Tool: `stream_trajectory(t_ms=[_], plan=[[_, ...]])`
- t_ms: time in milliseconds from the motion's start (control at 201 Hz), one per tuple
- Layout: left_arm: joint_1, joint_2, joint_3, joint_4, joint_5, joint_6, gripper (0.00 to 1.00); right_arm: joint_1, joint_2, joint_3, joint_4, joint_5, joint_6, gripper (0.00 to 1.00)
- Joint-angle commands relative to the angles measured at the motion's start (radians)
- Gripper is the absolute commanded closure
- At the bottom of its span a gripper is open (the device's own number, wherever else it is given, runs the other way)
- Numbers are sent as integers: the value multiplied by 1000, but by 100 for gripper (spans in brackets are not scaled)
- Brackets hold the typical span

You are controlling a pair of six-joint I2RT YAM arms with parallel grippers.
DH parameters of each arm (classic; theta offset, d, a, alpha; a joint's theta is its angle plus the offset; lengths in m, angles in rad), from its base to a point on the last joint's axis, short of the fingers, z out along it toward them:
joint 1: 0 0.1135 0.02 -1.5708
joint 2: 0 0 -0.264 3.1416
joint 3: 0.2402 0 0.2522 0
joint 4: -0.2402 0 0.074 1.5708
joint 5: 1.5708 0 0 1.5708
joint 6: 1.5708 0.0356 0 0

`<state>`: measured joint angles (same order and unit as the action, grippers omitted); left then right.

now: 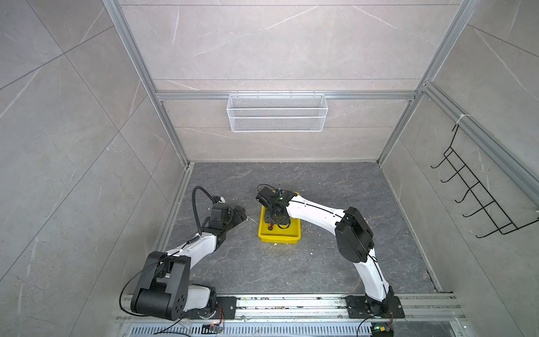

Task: Put the screwdriver in the bin

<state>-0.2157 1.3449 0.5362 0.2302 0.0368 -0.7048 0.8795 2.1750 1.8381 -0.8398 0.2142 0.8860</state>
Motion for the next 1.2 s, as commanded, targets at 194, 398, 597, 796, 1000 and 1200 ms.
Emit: stream_trajectory(t_ms=[194,398,597,796,1000,1200], plan=[[2,-43,8,-9,-29,-1,14,-26,-541,-339,86,425,-264,28],[2,-80,-7,-19,-71,10,14,-152,-899,-791,482,611,-372,0],[2,-68,-7,-11,-68,6,14,-339,-936,-923,512,643,-433,0],[1,-50,-1,-15,-64,-3,15,-452,-869,-1309,1223,670,-821,3],[2,-39,3,-8,-54,-6,15,-482,-719,-1314,1312,652,-803,3],[2,-32,16,-21,-49,-10,15,-569,-673,-1247,1255,367,-863,1]])
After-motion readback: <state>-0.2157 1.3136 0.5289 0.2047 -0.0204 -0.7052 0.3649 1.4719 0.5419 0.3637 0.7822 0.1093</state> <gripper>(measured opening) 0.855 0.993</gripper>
